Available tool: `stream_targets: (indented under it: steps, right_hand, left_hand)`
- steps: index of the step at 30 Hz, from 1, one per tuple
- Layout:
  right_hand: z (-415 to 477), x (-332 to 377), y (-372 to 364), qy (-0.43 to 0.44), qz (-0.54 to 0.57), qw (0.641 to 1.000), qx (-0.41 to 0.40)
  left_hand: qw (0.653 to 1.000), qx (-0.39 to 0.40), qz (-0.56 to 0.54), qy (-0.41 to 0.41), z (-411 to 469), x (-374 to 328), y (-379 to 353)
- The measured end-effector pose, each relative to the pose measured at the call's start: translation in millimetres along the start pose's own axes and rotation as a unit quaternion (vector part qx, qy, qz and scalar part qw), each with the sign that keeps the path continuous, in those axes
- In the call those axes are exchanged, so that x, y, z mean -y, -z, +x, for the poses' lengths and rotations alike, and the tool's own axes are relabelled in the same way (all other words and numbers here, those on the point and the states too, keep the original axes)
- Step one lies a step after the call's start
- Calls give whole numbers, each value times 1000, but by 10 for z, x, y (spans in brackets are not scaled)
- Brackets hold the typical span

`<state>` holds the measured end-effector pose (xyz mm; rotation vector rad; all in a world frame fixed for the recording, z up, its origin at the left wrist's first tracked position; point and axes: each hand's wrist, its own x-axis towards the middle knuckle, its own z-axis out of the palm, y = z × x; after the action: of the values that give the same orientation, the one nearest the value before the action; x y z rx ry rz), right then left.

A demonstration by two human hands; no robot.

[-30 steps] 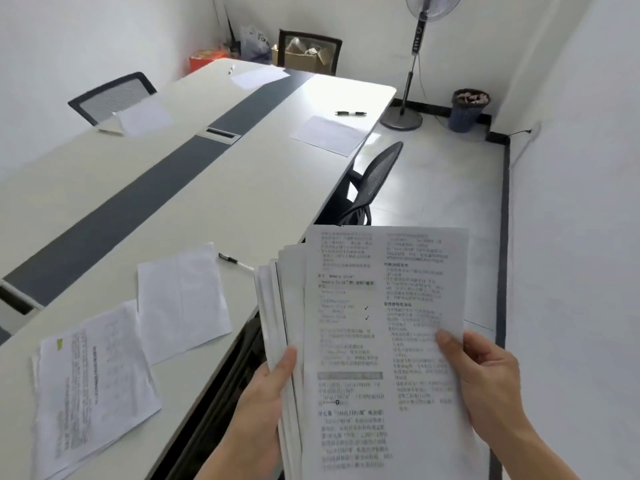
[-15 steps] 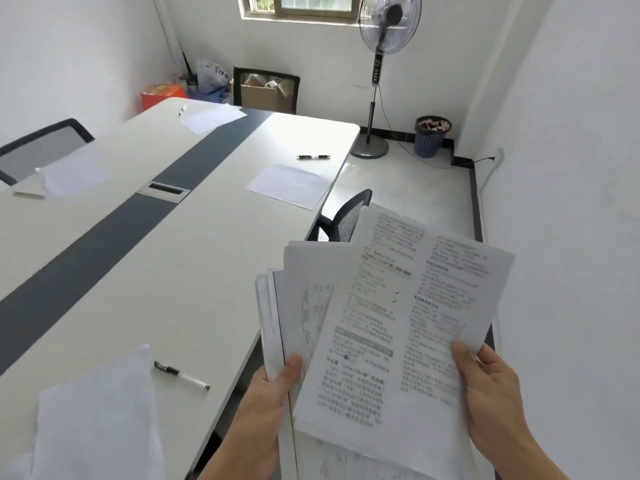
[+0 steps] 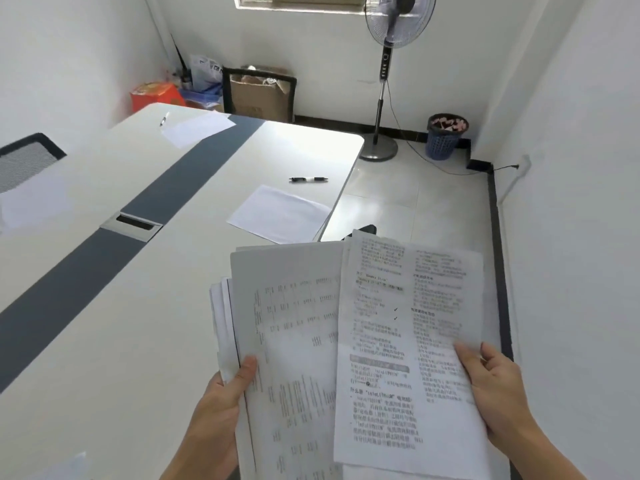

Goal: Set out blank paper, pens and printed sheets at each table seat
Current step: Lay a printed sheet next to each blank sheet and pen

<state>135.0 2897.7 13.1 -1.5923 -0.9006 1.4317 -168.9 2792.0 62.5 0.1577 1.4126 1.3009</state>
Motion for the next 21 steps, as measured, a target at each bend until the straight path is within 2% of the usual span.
stream_targets:
  steps: [5,9,13,17,19,21]
  right_hand:
    - [989,540,-214,-20,-2,994,104]
    - [1635,967,-594,-59,-19,974,218]
    - [2014,1217,-1131,-97,-57,935,336]
    - [2066,1277,-1740,-131,-70,878,455]
    - [2025,1232,-2074,-134,-80,868,472]
    - [1966,1187,-2362,-119,-85,883,445]
  left_hand:
    - [995,-86,-32,-25,451,-230,-447]
    - [987,-121,-90,-50,662,-430,-739]
    - [975,-167,-135,-63,696,-495,-837]
    - [958,-235,-150,-66,767,-559,-740]
    - [956,-243,-152,-61,839,-630,-647]
    - [956,-240,-157,-62,920,-726,-561]
